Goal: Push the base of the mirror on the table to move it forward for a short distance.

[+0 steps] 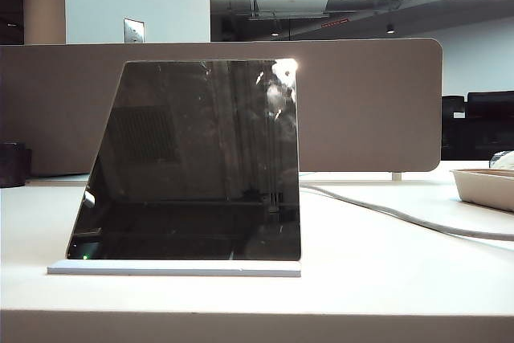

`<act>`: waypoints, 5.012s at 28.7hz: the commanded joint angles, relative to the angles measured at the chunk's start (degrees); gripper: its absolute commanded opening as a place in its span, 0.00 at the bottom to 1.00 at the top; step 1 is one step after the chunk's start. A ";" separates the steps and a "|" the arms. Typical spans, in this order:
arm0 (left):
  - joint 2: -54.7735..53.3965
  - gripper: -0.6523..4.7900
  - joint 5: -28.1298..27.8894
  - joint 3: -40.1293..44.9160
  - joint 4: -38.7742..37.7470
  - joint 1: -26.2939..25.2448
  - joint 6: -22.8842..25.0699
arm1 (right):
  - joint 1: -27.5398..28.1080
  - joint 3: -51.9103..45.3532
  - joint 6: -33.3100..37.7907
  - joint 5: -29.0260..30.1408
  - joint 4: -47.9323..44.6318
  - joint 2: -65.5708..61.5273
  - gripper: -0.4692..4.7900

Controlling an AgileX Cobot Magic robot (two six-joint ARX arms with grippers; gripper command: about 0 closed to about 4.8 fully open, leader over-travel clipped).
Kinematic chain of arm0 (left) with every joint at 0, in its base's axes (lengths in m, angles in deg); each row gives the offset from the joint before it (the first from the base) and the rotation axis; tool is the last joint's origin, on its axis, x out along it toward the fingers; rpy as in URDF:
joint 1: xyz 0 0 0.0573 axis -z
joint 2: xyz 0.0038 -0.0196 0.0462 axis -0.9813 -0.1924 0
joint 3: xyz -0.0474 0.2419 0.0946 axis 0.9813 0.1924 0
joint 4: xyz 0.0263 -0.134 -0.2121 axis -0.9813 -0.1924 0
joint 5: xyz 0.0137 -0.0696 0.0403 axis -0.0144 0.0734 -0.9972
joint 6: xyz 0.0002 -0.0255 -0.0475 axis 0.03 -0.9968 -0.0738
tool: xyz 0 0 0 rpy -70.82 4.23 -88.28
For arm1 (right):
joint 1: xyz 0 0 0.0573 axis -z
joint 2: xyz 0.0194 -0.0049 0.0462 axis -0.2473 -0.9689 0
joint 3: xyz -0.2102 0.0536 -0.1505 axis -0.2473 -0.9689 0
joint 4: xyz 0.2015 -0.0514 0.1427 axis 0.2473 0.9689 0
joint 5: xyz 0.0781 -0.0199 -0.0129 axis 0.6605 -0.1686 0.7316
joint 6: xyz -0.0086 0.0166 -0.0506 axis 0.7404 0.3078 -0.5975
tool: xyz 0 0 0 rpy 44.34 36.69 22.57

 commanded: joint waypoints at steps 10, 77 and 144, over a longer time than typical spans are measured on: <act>-0.02 0.12 0.24 -0.04 0.55 0.00 0.24 | 0.02 0.04 -0.04 0.04 -0.81 -0.02 0.13; -0.02 0.12 0.24 -0.04 0.55 0.00 0.24 | -30.10 0.04 -0.04 0.04 -0.81 -0.02 0.13; -80.61 0.12 7.13 -39.21 -10.40 48.30 -34.10 | -29.99 0.04 -0.07 0.04 -0.81 -0.02 0.13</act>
